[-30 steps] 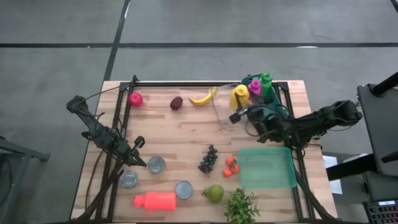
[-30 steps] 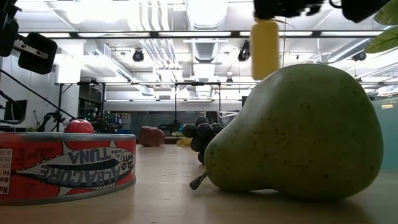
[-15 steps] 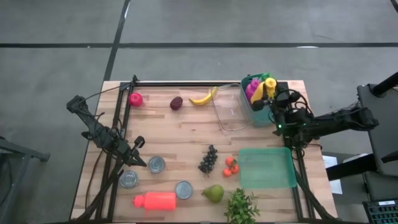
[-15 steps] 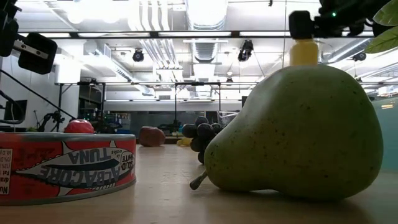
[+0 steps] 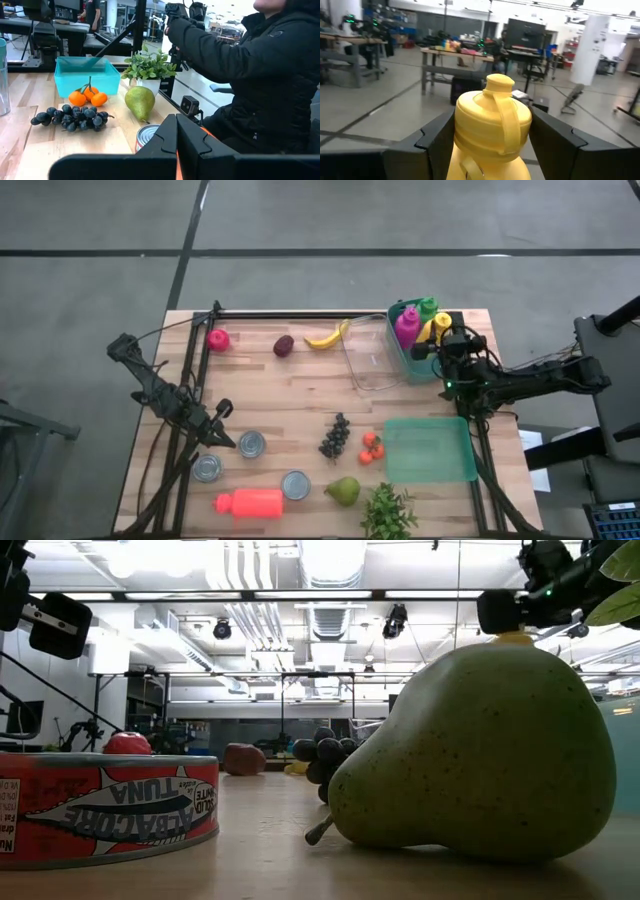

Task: Pick & Place Food Item
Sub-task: Put the yellow water bottle into the green bin

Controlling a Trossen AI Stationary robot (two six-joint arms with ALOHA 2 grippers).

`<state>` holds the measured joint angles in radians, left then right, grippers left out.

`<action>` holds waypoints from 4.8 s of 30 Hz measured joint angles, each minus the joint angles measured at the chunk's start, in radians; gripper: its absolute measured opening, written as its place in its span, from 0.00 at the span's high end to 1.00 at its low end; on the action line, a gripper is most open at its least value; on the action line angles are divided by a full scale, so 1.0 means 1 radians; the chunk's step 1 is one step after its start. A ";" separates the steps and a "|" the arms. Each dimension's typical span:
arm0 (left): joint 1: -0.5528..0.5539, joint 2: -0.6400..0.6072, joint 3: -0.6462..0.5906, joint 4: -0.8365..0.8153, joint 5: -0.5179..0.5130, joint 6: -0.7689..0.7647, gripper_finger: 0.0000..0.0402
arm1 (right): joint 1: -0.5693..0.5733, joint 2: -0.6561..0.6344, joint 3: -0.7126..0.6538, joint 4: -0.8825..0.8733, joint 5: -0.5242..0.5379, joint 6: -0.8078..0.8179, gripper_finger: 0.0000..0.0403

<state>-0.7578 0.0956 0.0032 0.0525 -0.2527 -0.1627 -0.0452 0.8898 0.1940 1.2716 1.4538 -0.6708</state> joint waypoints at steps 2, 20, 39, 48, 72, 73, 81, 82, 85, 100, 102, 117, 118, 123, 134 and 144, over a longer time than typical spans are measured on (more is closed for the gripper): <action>0.000 0.000 0.000 0.000 0.000 0.000 1.00 | -0.019 0.000 0.000 -0.001 0.013 0.014 0.46; 0.000 0.000 0.000 0.000 0.000 0.000 1.00 | -0.188 0.002 -0.090 -0.020 -0.023 0.227 0.46; 0.000 0.000 0.000 0.000 0.000 0.000 1.00 | -0.195 0.082 -0.100 -0.224 -0.079 0.418 0.46; 0.000 0.000 0.000 0.000 0.000 0.000 1.00 | -0.229 0.116 -0.112 -0.226 -0.123 0.496 0.46; 0.000 0.000 0.000 0.000 0.000 0.000 1.00 | -0.257 0.108 -0.112 -0.445 -0.186 0.718 0.46; 0.000 0.000 0.000 0.000 0.000 0.000 1.00 | -0.257 0.107 -0.112 -0.456 -0.191 0.725 0.46; 0.000 0.000 0.000 0.000 0.000 0.000 1.00 | -0.257 0.105 -0.109 -0.501 -0.215 0.791 0.46; 0.000 0.000 0.000 0.000 0.000 0.000 1.00 | -0.257 0.105 -0.109 -0.501 -0.219 0.791 0.46; 0.000 0.000 0.000 0.000 0.000 0.000 1.00 | -0.257 0.105 -0.109 -0.499 -0.221 0.791 0.46; 0.000 0.000 0.000 0.000 0.000 0.000 1.00 | -0.257 0.105 -0.110 -0.497 -0.252 0.794 0.46; 0.000 0.000 0.000 0.000 0.000 0.000 1.00 | -0.257 0.105 -0.111 -0.497 -0.255 0.793 0.46; 0.000 0.000 0.000 0.000 0.000 0.000 1.00 | -0.257 0.110 -0.116 -0.534 -0.295 0.791 0.36; 0.000 0.000 0.000 0.000 0.000 0.000 1.00 | -0.257 0.109 -0.116 -0.535 -0.295 0.792 0.34; 0.000 0.000 0.000 0.000 0.000 0.000 1.00 | -0.257 0.107 -0.115 -0.547 -0.292 0.808 0.30; 0.000 0.000 0.000 0.000 0.000 0.000 1.00 | -0.256 0.105 -0.110 -0.528 -0.284 0.786 0.29; 0.000 0.000 0.000 0.000 0.000 0.000 1.00 | -0.245 0.033 -0.029 -0.532 -0.270 0.596 0.29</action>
<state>-0.7578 0.0956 0.0032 0.0525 -0.2529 -0.1627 -0.2899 0.9229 0.1653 0.7396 1.1840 -0.0753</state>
